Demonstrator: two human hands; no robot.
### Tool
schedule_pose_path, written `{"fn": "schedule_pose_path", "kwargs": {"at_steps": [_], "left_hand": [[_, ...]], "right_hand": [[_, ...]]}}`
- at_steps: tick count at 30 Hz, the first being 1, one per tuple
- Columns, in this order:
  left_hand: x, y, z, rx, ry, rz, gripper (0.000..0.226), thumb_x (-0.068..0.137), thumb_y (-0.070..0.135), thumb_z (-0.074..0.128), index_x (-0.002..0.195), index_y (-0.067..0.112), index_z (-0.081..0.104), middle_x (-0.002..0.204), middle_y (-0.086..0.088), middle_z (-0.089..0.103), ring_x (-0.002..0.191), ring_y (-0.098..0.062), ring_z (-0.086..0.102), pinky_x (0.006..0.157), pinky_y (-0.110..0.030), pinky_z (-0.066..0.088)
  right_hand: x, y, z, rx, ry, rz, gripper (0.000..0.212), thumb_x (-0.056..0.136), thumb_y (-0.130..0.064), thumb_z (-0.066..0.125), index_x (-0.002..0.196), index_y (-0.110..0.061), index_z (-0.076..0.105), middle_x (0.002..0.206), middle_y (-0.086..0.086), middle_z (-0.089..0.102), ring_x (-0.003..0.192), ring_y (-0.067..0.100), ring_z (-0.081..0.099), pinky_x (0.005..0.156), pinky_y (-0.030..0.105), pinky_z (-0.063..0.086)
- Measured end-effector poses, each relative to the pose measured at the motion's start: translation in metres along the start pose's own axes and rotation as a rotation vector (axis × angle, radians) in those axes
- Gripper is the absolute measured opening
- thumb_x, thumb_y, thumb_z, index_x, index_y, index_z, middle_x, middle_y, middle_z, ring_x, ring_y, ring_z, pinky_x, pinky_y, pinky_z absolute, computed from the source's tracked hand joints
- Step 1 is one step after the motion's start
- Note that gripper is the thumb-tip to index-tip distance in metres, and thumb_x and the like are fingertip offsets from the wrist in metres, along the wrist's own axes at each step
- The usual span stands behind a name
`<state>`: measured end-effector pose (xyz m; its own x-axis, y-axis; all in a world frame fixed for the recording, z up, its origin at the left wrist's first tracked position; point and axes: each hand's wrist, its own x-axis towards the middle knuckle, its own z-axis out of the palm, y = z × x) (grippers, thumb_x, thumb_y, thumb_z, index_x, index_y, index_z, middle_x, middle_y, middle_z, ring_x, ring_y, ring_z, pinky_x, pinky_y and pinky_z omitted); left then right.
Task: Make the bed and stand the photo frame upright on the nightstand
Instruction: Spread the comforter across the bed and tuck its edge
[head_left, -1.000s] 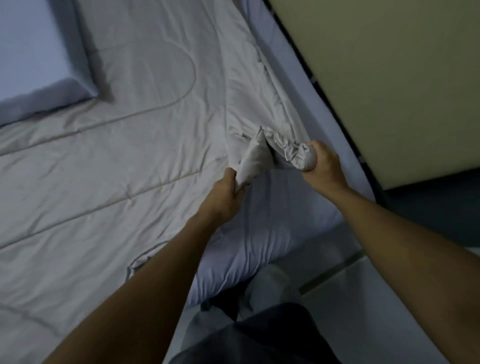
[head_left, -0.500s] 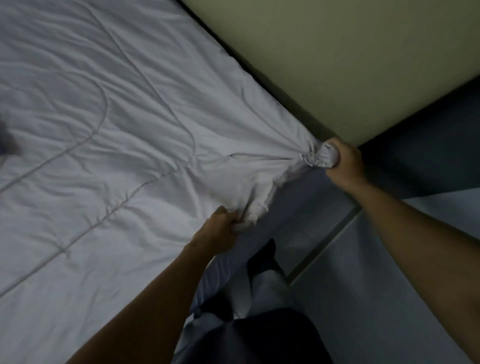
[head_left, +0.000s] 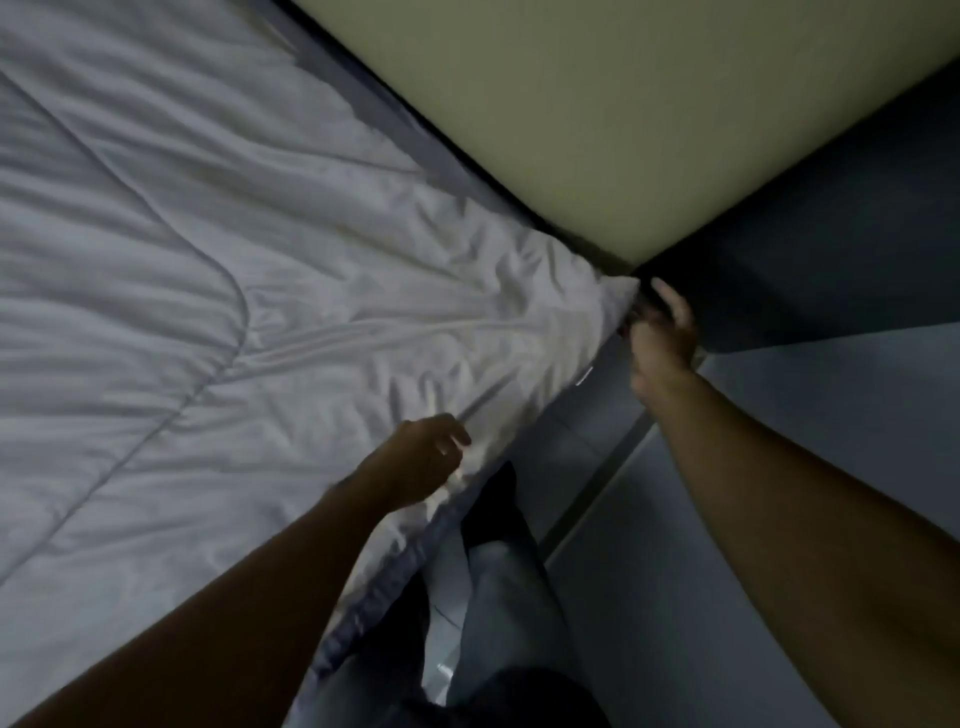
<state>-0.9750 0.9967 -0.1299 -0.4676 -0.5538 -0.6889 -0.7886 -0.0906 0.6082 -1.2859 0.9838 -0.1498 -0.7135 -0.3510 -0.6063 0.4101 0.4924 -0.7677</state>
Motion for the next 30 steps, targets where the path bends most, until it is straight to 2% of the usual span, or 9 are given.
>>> {"fn": "schedule_pose_path", "kwargs": {"at_steps": [3, 6, 9, 12, 17, 21, 24, 26, 30], "left_hand": [[0.049, 0.008, -0.006, 0.080, 0.097, 0.186, 0.018, 0.093, 0.012, 0.059, 0.103, 0.024, 0.068, 0.098, 0.001, 0.072, 0.086, -0.013, 0.066, 0.078, -0.025, 0.050], [0.105, 0.019, -0.019, 0.182, 0.196, 0.345, 0.028, 0.093, 0.004, 0.052, 0.111, 0.017, 0.068, 0.120, -0.005, 0.068, 0.113, -0.023, 0.061, 0.100, -0.036, 0.047], [0.162, 0.028, -0.037, 0.300, 0.367, 0.455, 0.042, 0.084, -0.001, 0.045, 0.114, 0.017, 0.067, 0.130, -0.007, 0.062, 0.119, -0.030, 0.058, 0.102, -0.041, 0.044], [0.211, 0.042, -0.064, 0.405, 0.503, 0.451, 0.051, 0.079, 0.002, 0.045, 0.123, 0.023, 0.060, 0.139, 0.000, 0.053, 0.121, -0.027, 0.055, 0.098, -0.039, 0.042], [0.264, 0.044, -0.085, 0.529, 0.432, 0.317, 0.041, 0.093, 0.034, 0.044, 0.133, 0.032, 0.053, 0.138, -0.003, 0.047, 0.116, -0.036, 0.056, 0.093, -0.044, 0.050], [0.280, 0.062, -0.088, 0.539, 0.487, 0.316, 0.029, 0.095, 0.021, 0.048, 0.120, 0.017, 0.064, 0.121, -0.017, 0.053, 0.107, -0.040, 0.057, 0.087, -0.043, 0.046], [0.274, 0.088, -0.093, 0.468, 0.600, 0.504, 0.033, 0.091, 0.019, 0.041, 0.110, 0.011, 0.067, 0.118, -0.016, 0.057, 0.103, -0.035, 0.057, 0.085, -0.040, 0.049], [0.272, 0.086, -0.094, 0.475, 0.628, 0.541, 0.031, 0.093, 0.019, 0.042, 0.110, 0.011, 0.067, 0.119, -0.014, 0.058, 0.103, -0.032, 0.057, 0.084, -0.038, 0.048], [0.284, 0.072, -0.092, 0.506, 0.362, 0.466, 0.037, 0.096, 0.018, 0.040, 0.122, 0.010, 0.066, 0.122, -0.018, 0.061, 0.109, -0.035, 0.059, 0.092, -0.037, 0.048]], "right_hand": [[0.019, 0.021, -0.005, 0.092, 0.202, 0.091, 0.040, 0.093, 0.001, 0.050, 0.118, -0.027, 0.064, 0.117, 0.008, 0.068, 0.094, 0.016, 0.068, 0.074, 0.027, 0.057], [0.027, 0.048, 0.001, 0.050, 0.081, 0.104, 0.028, 0.092, -0.007, 0.059, 0.109, -0.028, 0.066, 0.112, 0.002, 0.070, 0.100, 0.018, 0.068, 0.081, 0.032, 0.058], [0.032, 0.072, 0.017, 0.003, 0.009, 0.103, 0.034, 0.088, -0.026, 0.073, 0.121, -0.023, 0.062, 0.101, -0.010, 0.068, 0.102, 0.016, 0.067, 0.091, 0.035, 0.057], [0.040, 0.091, 0.033, -0.010, 0.051, 0.083, 0.048, 0.084, -0.033, 0.078, 0.127, -0.019, 0.060, 0.097, -0.012, 0.066, 0.091, 0.008, 0.066, 0.076, 0.026, 0.057], [0.054, 0.109, 0.038, -0.019, 0.057, 0.043, 0.031, 0.084, -0.032, 0.078, 0.110, -0.015, 0.073, 0.098, -0.006, 0.072, 0.083, 0.004, 0.066, 0.062, 0.016, 0.052], [0.068, 0.094, 0.022, 0.109, -0.033, 0.125, 0.010, 0.085, -0.023, 0.078, 0.090, -0.016, 0.073, 0.091, 0.000, 0.075, 0.080, 0.013, 0.070, 0.060, 0.020, 0.054], [0.079, 0.079, 0.013, 0.419, -0.159, 0.111, 0.025, 0.079, -0.021, 0.079, 0.101, -0.014, 0.072, 0.104, 0.004, 0.077, 0.093, 0.016, 0.073, 0.076, 0.025, 0.060], [0.084, 0.082, 0.014, 0.462, -0.184, 0.126, 0.040, 0.072, -0.026, 0.081, 0.109, -0.012, 0.071, 0.112, 0.005, 0.076, 0.102, 0.018, 0.072, 0.087, 0.032, 0.059], [0.090, 0.102, 0.017, 0.301, -0.078, 0.235, 0.029, 0.080, -0.023, 0.081, 0.106, -0.011, 0.073, 0.107, 0.008, 0.076, 0.105, 0.025, 0.071, 0.079, 0.031, 0.058]]}}
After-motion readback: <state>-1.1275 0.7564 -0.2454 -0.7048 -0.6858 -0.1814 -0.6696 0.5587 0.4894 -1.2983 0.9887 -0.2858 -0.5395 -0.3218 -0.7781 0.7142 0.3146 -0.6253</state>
